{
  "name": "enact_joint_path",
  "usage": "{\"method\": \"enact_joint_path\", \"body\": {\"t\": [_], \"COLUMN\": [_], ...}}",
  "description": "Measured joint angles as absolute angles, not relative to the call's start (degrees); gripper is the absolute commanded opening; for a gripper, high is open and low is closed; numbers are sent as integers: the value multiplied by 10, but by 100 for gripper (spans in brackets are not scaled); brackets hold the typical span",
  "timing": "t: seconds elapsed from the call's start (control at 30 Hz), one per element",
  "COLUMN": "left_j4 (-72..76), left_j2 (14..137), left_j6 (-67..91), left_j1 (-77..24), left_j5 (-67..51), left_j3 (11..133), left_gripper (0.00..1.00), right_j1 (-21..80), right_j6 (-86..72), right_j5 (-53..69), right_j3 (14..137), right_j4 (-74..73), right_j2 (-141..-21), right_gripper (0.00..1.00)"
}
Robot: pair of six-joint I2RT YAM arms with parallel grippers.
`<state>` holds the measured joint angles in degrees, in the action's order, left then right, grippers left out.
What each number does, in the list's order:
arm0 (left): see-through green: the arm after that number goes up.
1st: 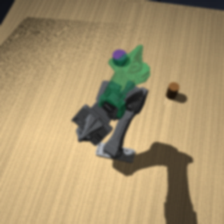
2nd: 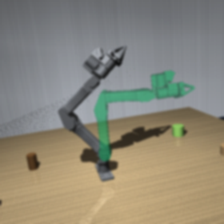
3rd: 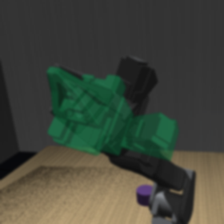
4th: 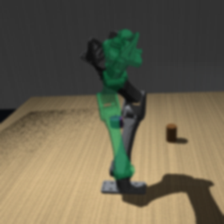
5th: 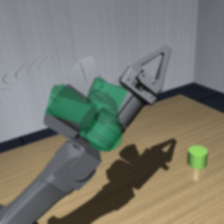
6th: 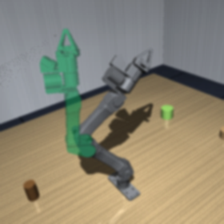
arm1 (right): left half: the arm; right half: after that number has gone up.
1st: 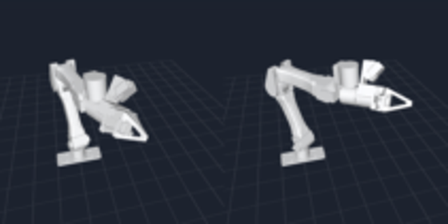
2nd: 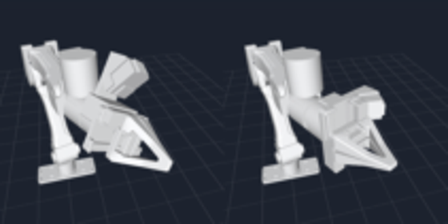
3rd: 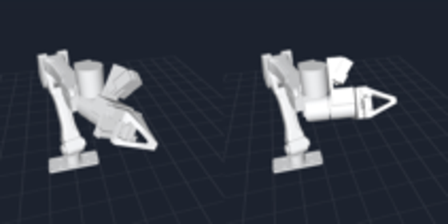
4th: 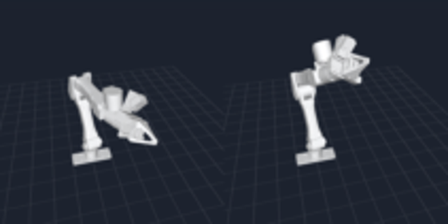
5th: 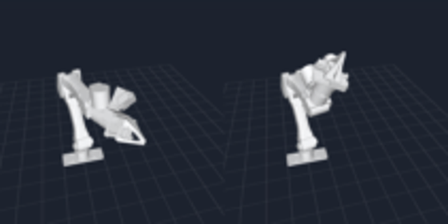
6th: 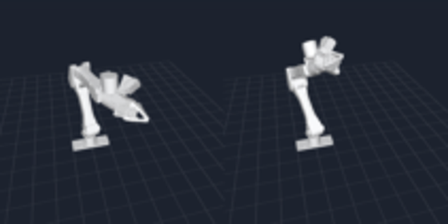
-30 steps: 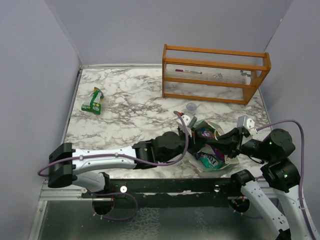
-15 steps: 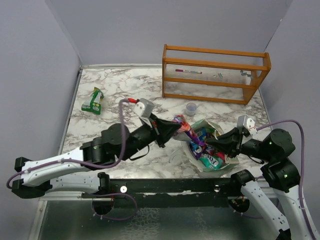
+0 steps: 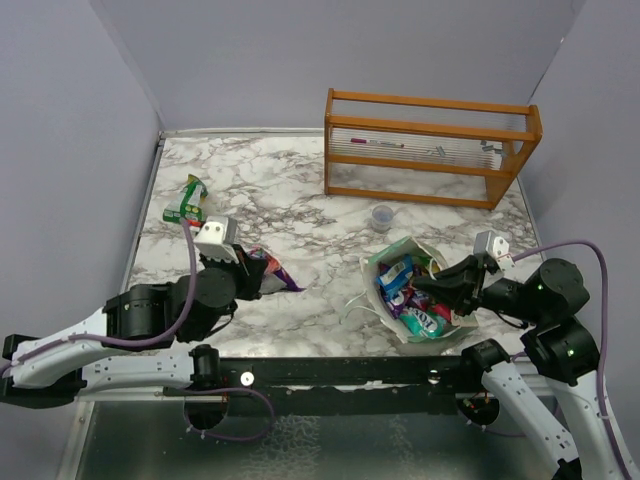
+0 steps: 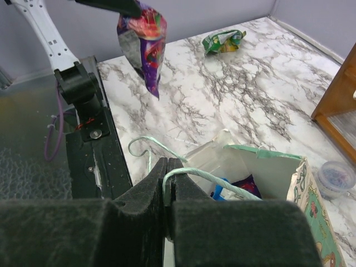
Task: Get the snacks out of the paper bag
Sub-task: Place the snack at the center of the board.
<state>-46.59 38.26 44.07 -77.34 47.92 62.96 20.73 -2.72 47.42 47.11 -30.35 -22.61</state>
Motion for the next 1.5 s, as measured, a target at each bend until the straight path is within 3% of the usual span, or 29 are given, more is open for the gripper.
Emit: {"method": "enact_joint_path", "body": {"t": [0.37, 0.7, 0.97, 1.5], "left_j4": [-558, -459, -395, -300], "left_j2": [499, 572, 653, 792], "left_j6": [477, 293, 249, 246], "left_j1": [-737, -351, -110, 130], "left_j5": [519, 331, 197, 120], "left_j3": [593, 600, 595, 586], "left_gripper": [0, 0, 0, 0], "right_j1": [209, 209, 209, 209], "right_j6": [-27, -27, -27, -27], "right_j5": [474, 474, 470, 467], "right_j3": [470, 469, 468, 468], "right_j4": [-303, -303, -303, -303], "right_j2": [-226, -225, -217, -216], "right_gripper": [2, 2, 2, 2]}}
